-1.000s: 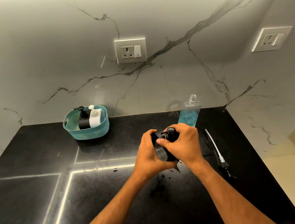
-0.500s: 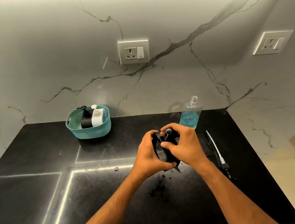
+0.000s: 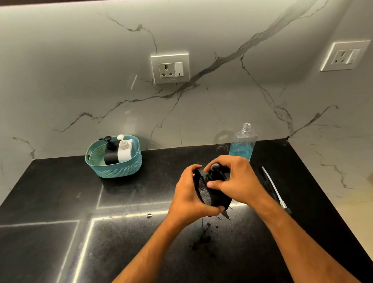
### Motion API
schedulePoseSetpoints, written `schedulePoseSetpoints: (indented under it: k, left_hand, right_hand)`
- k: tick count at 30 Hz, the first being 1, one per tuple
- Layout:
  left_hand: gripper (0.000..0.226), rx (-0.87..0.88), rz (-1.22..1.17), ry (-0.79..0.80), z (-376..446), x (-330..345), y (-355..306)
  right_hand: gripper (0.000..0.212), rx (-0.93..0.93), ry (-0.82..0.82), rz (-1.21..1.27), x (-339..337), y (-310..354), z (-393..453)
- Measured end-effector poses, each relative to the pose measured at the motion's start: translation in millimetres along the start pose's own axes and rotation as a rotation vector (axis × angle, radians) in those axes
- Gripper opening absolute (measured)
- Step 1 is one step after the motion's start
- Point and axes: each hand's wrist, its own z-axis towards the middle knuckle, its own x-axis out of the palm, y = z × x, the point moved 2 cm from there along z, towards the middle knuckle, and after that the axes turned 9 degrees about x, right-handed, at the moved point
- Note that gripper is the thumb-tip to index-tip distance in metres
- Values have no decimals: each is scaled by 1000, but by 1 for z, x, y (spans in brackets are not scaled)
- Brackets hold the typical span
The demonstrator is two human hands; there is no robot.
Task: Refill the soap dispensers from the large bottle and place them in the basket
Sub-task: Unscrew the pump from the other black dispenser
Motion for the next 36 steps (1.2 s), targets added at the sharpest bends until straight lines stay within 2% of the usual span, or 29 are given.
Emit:
schedulePoseSetpoints:
  k: [2,4,6,8,10,14,15,17,19,22,23,25,27,29,31,33,36]
  left_hand:
    - [101,0,-1,-8,2,-1,-1]
    - [103,-5,0,-25,4,-1,-2]
    - [107,-8,-6,-31,4,-1,-3]
    - [107,-9,-11,-29,5,-1,-3]
    - [103,-1,2,-18,4,-3,-2]
    - [101,8,25,10,3,-3,3]
    - [103,4,20,7,3,-2,5]
    - [109,-5,16,-5,3,-1,6]
    - [111,-8,4,-17,3,2,6]
    - [104,-16,-16,-18,3,4,4]
    - [103,-16,-15,-18,3,4,6]
    - [104,-25,-12,-15,1,3,11]
    - [108,-36,1,-10,0,1,15]
    - [113,-40,8,-6,1,2,18]
    - [111,-36,-3,-10,1,2,16]
    - [107,-31,-9,-16,1,2,15]
    - [107,-31,-13,-20,0,1,18]
  right_hand:
    - [41,25,-44,-45,-2,2,0]
    - [48,42,-202,-155,0,6,-2]
    - [48,61,-284,-197,3,7,-3]
    - [39,48,-252,-153,3,8,-4]
    - [30,-6,-149,-109,-2,7,-2]
    - [47,-11,99,-116,-10,11,2]
    - [52,2,84,-151,-9,13,4]
    - [61,51,-66,-234,-8,14,6]
    - [59,105,-169,-329,-4,17,6]
    - [36,72,-98,-296,0,19,4]
    - [43,46,-29,-226,-1,19,4]
    - [79,44,118,-83,-3,20,4]
    - [98,76,62,-144,-2,20,5]
    - [92,103,-107,-273,-1,19,5]
    - [74,82,-151,-291,2,22,2]
    - [67,21,-75,-181,6,23,1]
    - [90,4,69,-25,6,24,2]
